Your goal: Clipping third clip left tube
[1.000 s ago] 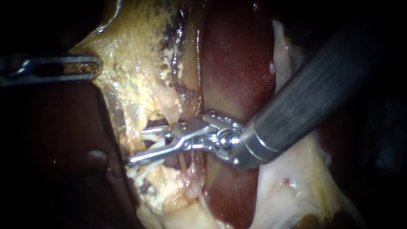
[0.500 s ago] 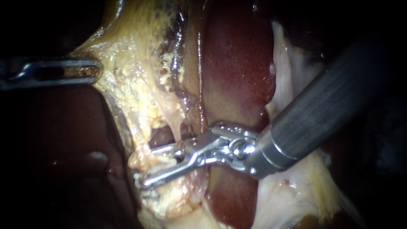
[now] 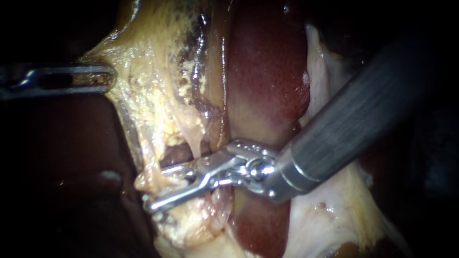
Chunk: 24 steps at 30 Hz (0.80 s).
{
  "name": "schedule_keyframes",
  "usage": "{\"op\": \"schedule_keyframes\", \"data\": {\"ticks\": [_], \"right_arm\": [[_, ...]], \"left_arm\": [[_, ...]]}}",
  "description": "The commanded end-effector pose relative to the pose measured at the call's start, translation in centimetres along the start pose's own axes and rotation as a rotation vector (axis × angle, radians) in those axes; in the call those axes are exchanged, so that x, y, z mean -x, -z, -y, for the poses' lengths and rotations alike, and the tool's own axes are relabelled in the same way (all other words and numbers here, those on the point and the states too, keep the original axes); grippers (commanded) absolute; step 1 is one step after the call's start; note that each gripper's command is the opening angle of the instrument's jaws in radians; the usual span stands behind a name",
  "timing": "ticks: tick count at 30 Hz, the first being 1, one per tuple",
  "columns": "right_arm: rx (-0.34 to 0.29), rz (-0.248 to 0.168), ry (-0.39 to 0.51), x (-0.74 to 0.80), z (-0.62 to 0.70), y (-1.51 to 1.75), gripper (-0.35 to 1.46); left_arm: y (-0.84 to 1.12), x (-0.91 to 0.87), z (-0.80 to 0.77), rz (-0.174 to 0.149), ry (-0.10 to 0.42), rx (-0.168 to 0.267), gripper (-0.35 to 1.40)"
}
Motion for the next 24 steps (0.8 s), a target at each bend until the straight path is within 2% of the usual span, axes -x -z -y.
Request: {"op": "schedule_keyframes", "data": {"ticks": [1,7,12,17,21,24], "right_arm": [[0.012,-0.011,0.001,-0.01,-0.01,0.00,0.52],[0.080,-0.085,0.000,-0.09,-0.08,-0.04,0.52],[0.115,-0.123,-0.006,-0.17,-0.09,-0.08,0.53],[0.115,-0.130,-0.013,-0.22,-0.11,-0.18,0.53],[0.109,-0.134,-0.023,-0.30,-0.19,-0.35,0.53],[0.092,-0.120,-0.021,-0.30,-0.16,-0.38,0.53]], "left_arm": [[0.00,0.00,0.00,0.000,0.000,0.001,-0.35],[-0.03,0.00,0.02,0.002,0.000,0.002,-0.35],[-0.04,0.00,0.03,0.001,0.001,0.001,-0.35],[-0.06,0.00,0.05,0.001,0.002,0.002,-0.35],[-0.07,-0.01,0.06,-0.001,0.002,-0.003,-0.35],[-0.06,-0.01,0.07,-0.001,0.002,-0.002,-0.35]]}}
